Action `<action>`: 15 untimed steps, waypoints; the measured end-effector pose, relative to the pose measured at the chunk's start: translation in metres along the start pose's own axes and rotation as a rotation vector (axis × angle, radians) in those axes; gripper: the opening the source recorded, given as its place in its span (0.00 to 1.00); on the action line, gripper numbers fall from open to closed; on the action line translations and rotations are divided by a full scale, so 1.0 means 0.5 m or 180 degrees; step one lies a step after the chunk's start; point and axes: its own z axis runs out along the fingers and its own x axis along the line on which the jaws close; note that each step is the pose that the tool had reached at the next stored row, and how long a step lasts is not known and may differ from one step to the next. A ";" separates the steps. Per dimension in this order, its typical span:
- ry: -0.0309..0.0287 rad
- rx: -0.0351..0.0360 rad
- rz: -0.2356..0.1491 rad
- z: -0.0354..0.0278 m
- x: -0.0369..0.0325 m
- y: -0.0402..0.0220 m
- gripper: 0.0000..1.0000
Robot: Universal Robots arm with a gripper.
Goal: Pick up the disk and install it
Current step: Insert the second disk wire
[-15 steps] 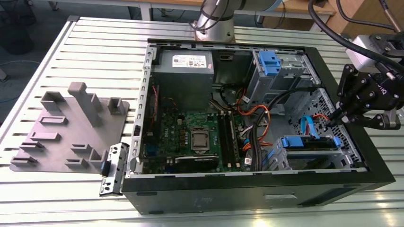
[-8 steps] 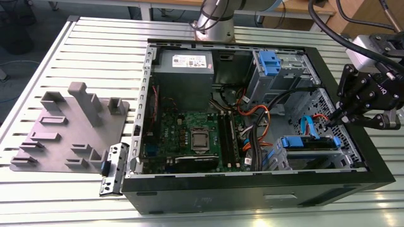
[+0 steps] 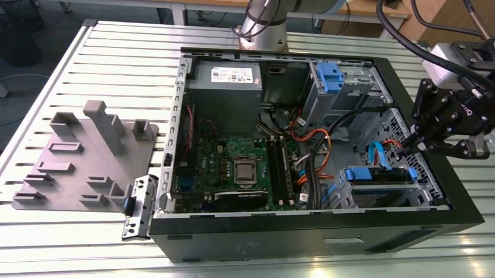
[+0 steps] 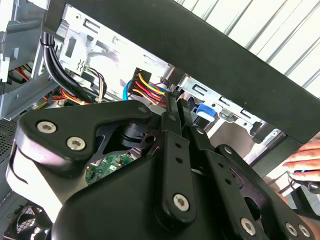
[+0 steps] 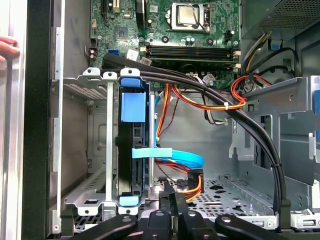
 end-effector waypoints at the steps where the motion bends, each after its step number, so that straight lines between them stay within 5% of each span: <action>1: 0.0000 0.0000 0.0000 0.000 0.000 0.001 0.16; 15: 0.0000 0.0021 -0.0001 0.000 0.000 0.006 0.16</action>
